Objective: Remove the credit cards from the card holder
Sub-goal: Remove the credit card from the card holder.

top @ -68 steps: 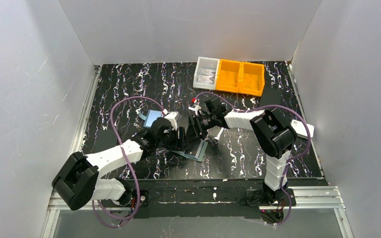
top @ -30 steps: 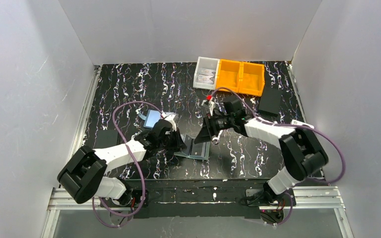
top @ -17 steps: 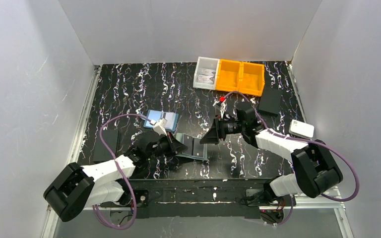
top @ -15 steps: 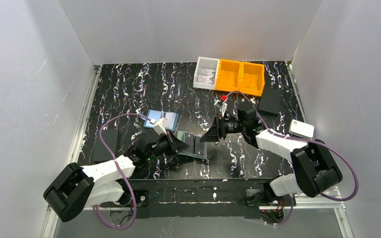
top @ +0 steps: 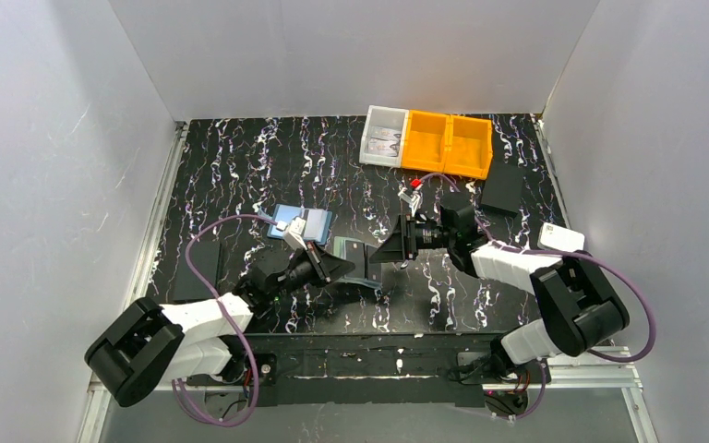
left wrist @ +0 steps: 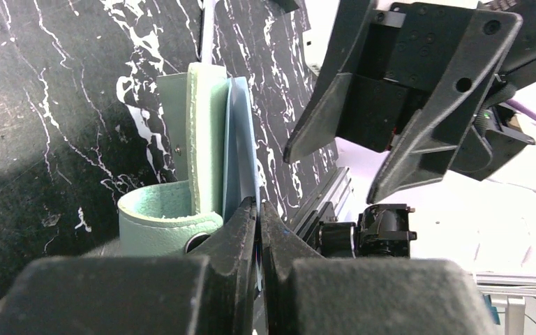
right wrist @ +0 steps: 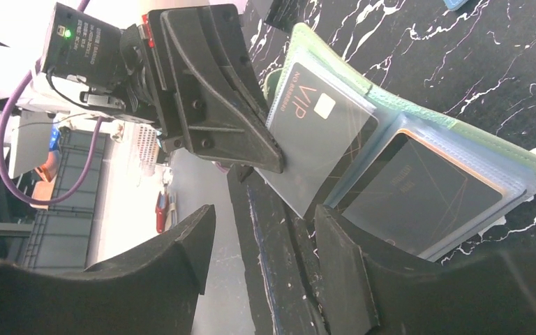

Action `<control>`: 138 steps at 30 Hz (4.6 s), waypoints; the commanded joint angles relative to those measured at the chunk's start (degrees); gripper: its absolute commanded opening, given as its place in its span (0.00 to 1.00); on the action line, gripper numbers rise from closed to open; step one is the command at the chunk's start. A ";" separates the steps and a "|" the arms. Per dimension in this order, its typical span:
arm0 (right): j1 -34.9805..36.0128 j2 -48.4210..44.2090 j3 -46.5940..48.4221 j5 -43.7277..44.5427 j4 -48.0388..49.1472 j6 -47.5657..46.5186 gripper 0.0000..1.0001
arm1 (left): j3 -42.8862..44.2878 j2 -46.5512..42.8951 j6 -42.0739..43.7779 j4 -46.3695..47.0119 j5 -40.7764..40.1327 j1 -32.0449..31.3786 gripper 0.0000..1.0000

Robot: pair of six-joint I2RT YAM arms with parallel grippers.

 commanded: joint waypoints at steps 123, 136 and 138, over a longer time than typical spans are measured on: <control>-0.56 16.49 5.93 -3.33 -10.02 -16.68 0.01 | -9.88 22.03 -6.25 32.13 4.93 8.65 0.00; -0.58 16.76 7.06 -1.45 -14.53 -20.63 0.01 | -11.32 22.26 -5.08 32.17 5.74 9.67 0.00; -0.58 16.25 7.12 -0.67 -15.82 -21.95 0.01 | -10.92 22.43 -4.89 32.02 6.33 9.68 0.00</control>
